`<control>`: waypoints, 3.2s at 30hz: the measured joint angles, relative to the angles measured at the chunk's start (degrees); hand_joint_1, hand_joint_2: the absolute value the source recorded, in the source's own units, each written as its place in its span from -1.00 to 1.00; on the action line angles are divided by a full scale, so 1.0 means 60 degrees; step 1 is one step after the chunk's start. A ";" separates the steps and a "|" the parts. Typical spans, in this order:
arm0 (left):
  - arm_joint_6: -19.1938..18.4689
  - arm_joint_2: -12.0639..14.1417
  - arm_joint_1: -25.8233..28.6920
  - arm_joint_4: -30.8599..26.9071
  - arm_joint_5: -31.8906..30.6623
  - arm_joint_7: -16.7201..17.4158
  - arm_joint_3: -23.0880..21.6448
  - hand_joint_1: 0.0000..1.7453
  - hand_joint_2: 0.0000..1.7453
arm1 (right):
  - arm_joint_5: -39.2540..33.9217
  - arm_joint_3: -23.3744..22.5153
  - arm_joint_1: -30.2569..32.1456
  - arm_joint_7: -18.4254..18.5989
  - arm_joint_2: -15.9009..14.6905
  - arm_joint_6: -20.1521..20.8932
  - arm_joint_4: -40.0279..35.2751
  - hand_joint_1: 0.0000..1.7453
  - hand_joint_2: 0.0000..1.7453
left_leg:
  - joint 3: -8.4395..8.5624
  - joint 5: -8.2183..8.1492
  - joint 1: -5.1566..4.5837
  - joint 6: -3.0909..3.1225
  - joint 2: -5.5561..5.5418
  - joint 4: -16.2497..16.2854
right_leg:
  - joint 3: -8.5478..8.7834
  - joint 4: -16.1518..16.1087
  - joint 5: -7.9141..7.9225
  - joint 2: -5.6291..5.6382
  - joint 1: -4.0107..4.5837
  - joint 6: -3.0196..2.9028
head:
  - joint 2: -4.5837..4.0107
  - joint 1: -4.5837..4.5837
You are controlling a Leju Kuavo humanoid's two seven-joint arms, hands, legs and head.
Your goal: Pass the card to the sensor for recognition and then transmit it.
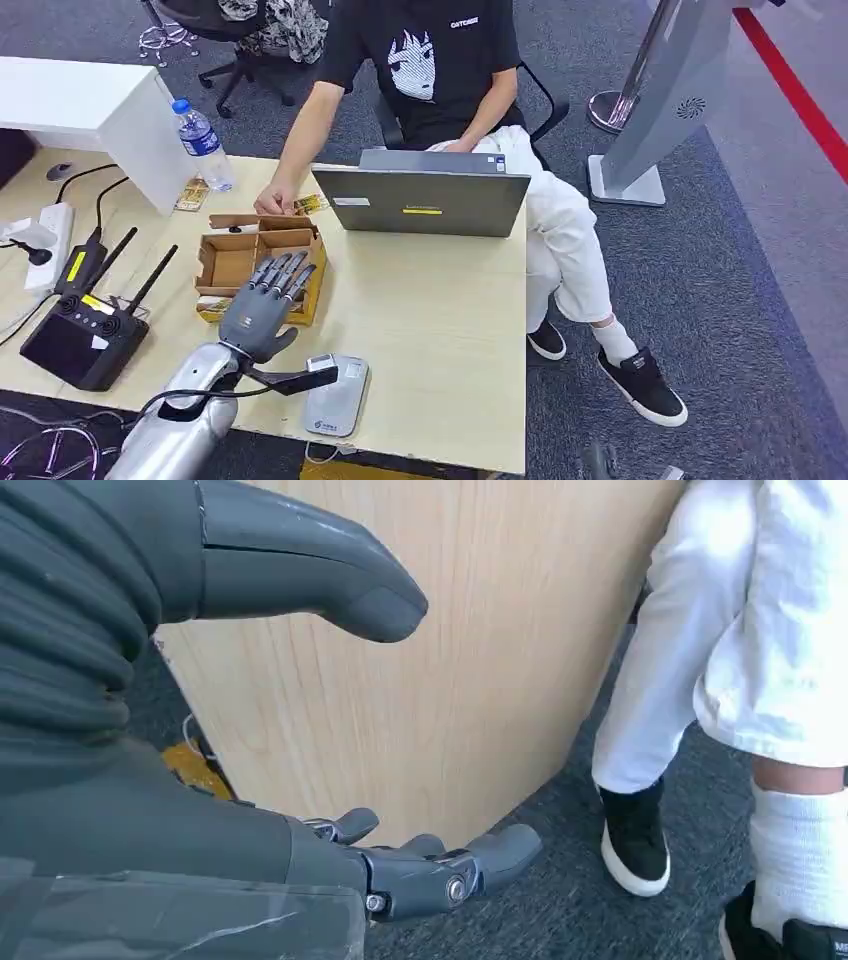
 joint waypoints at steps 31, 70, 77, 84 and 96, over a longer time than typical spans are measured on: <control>-0.0324 0.0321 0.0150 -0.0433 0.0004 0.0044 0.0128 0.84 1.00 | 0.0033 -0.0091 0.0032 -0.0007 -0.0007 0.0000 0.0000 -1.00 1.00 | 0.0000 0.0000 0.0000 0.0000 -0.0001 0.0000 | 0.0001 0.0000 0.0000 -0.0001 0.0000 0.0000 | 0.0000 0.0000; -0.0597 -0.1242 -0.4545 -0.0196 -0.0022 0.0539 0.3472 -1.00 1.00 | 0.0740 0.0000 -0.0324 0.0342 0.0160 -0.0270 0.0033 -1.00 1.00 | -0.0009 0.0039 0.0008 -0.0006 -0.0012 0.0006 | -0.0005 0.0011 0.0036 -0.0013 0.0002 -0.0006 | 0.0000 0.0000; -0.0321 -0.1224 -0.4620 0.0361 -0.0058 0.0430 0.3916 -1.00 1.00 | 0.0739 0.0062 -0.0331 0.0339 0.0200 -0.0281 0.0040 -1.00 1.00 | -0.0013 0.0039 0.0002 -0.0005 -0.0015 0.0006 | -0.0005 0.0006 0.0035 -0.0017 0.0001 -0.0005 | 0.0000 0.0004; -0.0258 -0.1228 -0.4587 0.0525 -0.0062 0.0390 0.3996 -1.00 1.00 | 0.0740 0.0120 -0.0334 0.0339 0.0208 -0.0281 0.0040 -1.00 1.00 | -0.0013 0.0039 0.0002 -0.0005 -0.0015 0.0006 | -0.0005 0.0007 0.0038 -0.0015 0.0001 -0.0002 | 0.0000 0.0000; 0.0692 -0.2023 -0.3076 -0.1571 0.4255 -0.2297 0.5695 -1.00 1.00 | 0.0674 0.0117 -0.0224 0.0109 0.0237 -0.0280 0.0018 -1.00 1.00 | -0.0021 0.0032 0.0002 -0.0004 0.0002 0.0000 | -0.0014 0.0004 0.0036 0.0004 0.0001 -0.0001 | 0.0000 0.0000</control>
